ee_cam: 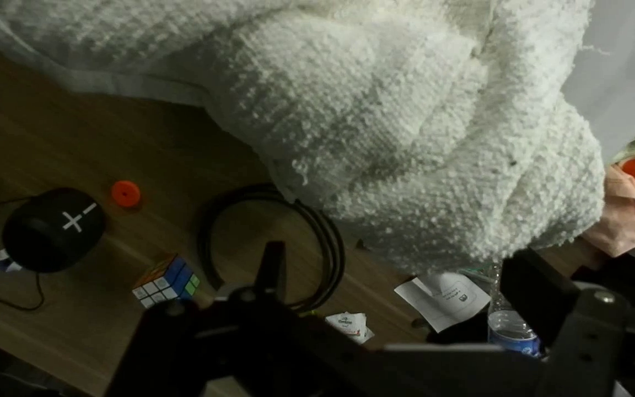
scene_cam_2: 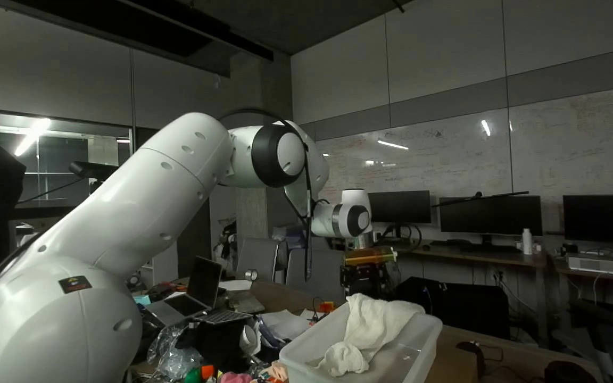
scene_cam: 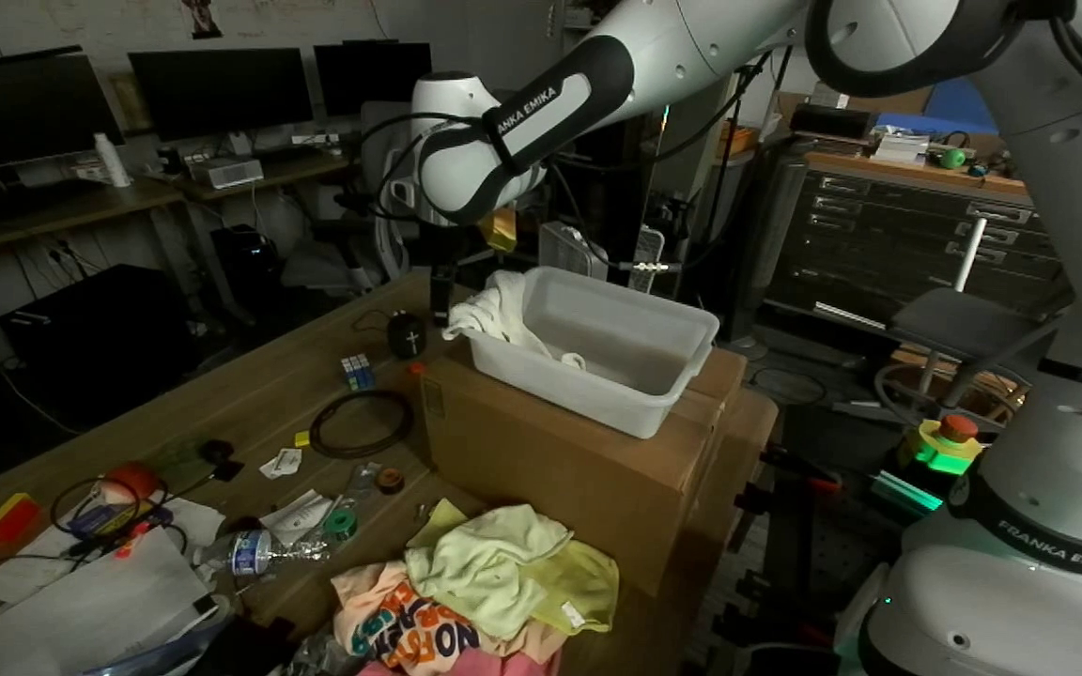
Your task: Remove the things from the bowl and put them on the table
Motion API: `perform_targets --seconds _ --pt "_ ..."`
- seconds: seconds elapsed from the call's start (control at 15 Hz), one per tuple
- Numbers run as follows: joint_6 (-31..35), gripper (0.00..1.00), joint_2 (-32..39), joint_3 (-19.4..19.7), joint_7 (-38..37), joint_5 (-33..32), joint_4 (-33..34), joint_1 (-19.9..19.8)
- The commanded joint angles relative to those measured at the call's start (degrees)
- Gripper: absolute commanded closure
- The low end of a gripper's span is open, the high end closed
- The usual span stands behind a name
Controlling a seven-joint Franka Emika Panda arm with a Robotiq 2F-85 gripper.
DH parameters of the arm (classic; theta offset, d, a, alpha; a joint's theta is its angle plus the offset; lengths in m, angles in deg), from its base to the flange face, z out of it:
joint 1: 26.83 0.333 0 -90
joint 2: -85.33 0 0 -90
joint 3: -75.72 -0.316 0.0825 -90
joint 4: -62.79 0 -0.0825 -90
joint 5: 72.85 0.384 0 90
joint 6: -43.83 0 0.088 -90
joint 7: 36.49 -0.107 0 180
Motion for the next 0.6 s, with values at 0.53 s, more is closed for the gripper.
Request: perform_targets --seconds 0.53 --pt "-8.4 0.0 3.6 0.7 -1.3 -1.3 6.0 1.0"
